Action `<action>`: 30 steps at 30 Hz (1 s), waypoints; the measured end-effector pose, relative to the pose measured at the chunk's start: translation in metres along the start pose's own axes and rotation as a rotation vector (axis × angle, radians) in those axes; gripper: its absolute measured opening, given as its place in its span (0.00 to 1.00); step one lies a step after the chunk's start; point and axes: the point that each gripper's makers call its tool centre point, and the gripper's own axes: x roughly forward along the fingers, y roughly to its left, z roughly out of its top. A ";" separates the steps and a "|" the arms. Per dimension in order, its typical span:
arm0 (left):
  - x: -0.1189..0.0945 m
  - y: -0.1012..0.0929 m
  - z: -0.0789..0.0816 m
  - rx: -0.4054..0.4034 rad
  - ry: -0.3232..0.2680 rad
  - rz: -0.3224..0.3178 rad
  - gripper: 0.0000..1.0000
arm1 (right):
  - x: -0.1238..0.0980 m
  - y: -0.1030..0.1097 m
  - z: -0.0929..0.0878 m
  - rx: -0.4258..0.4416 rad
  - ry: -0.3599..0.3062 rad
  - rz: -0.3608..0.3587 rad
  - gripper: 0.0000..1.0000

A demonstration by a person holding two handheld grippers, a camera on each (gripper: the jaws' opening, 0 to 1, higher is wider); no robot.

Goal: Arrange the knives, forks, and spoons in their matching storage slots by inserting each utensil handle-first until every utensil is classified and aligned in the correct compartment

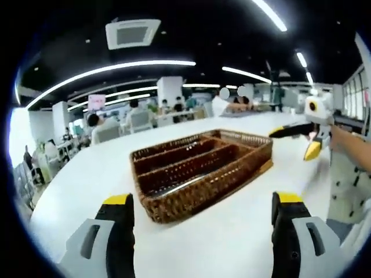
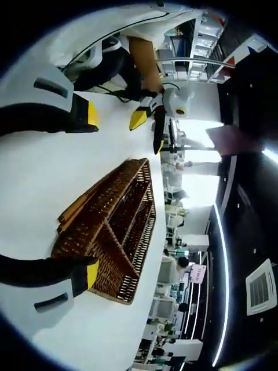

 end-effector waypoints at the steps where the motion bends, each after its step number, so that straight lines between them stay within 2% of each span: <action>1: 0.000 -0.002 0.001 -0.001 -0.004 -0.002 1.00 | -0.001 0.000 -0.002 0.000 0.008 -0.010 0.95; 2: -0.001 -0.008 0.006 0.040 -0.030 -0.011 1.00 | -0.004 0.001 -0.005 -0.002 0.012 -0.026 0.95; 10: -0.001 -0.019 0.000 0.091 0.011 0.001 1.00 | -0.012 0.004 -0.011 0.012 0.009 -0.050 0.96; 19: -0.001 -0.016 -0.008 0.082 0.037 0.027 1.00 | -0.016 0.014 -0.015 0.013 0.005 -0.065 0.94; 22: -0.005 -0.020 -0.007 0.046 0.005 0.028 1.00 | -0.015 0.022 -0.020 0.031 0.026 -0.034 0.92; 25: -0.005 -0.020 -0.009 0.006 0.001 0.036 1.00 | -0.013 0.026 -0.019 0.043 0.015 -0.020 0.91; 29: -0.003 -0.020 -0.018 0.001 -0.001 0.048 1.00 | -0.011 0.029 -0.019 0.039 0.018 0.005 0.83; 30: -0.003 -0.019 -0.021 0.016 0.017 0.054 1.00 | -0.011 0.029 -0.020 0.038 0.025 0.011 0.81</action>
